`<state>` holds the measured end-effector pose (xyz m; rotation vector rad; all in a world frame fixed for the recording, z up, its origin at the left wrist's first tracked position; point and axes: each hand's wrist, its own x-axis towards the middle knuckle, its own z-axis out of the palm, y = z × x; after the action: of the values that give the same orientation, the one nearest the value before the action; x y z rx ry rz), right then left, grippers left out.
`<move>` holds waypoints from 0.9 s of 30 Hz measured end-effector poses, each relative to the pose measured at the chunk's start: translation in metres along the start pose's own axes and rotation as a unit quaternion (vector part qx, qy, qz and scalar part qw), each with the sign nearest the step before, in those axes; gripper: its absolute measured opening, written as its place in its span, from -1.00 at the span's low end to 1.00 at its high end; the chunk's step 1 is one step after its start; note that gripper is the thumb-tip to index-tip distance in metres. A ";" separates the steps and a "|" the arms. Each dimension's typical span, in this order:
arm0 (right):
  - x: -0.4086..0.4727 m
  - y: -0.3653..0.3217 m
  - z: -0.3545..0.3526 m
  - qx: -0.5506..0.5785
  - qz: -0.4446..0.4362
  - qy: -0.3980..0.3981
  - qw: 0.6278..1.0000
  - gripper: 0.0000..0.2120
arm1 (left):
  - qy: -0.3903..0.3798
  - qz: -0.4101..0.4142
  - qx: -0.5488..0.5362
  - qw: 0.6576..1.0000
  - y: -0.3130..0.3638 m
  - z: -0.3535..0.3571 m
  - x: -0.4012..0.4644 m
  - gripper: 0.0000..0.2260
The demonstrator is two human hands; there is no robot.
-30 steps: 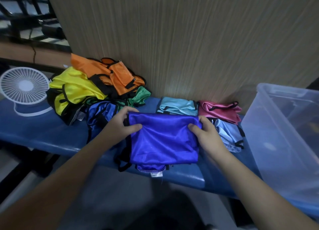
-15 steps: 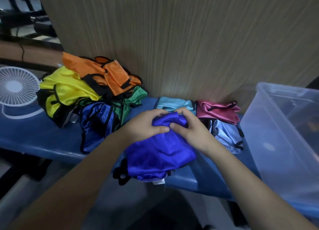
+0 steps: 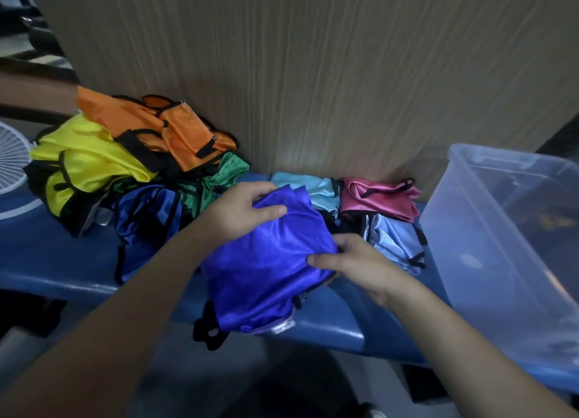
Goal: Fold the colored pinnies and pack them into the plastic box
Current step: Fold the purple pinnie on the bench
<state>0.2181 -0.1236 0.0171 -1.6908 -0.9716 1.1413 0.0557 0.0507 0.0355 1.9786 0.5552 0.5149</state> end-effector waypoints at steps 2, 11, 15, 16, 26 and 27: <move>0.001 -0.004 -0.004 0.070 -0.004 0.036 0.997 -0.80 | 0.011 -0.020 -0.047 0.999 0.002 -0.005 -0.001 -0.94; -0.016 -0.019 0.000 0.144 -0.094 0.062 0.983 -0.79 | 0.026 -0.039 -0.137 0.989 0.015 -0.019 -0.040 -0.76; -0.028 -0.029 0.006 0.187 -0.082 0.021 0.979 -0.77 | -0.021 -0.078 -0.239 0.968 0.027 -0.025 -0.065 -0.66; -0.030 -0.033 0.005 0.194 -0.073 0.008 0.978 -0.76 | -0.036 -0.093 -0.264 0.959 0.031 -0.028 -0.070 -0.63; -0.002 -0.013 0.003 0.042 -0.080 0.079 0.993 -0.85 | 0.017 -0.147 -0.124 0.981 -0.005 -0.012 -0.055 -0.70; 0.001 -0.011 0.002 0.017 -0.081 0.095 0.992 -0.89 | 0.028 -0.142 -0.111 0.983 -0.010 -0.010 -0.051 -0.68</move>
<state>0.2152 -0.1185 0.0261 -1.6277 -0.9444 0.8696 0.0077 0.0321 0.0243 1.6441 0.7683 0.4338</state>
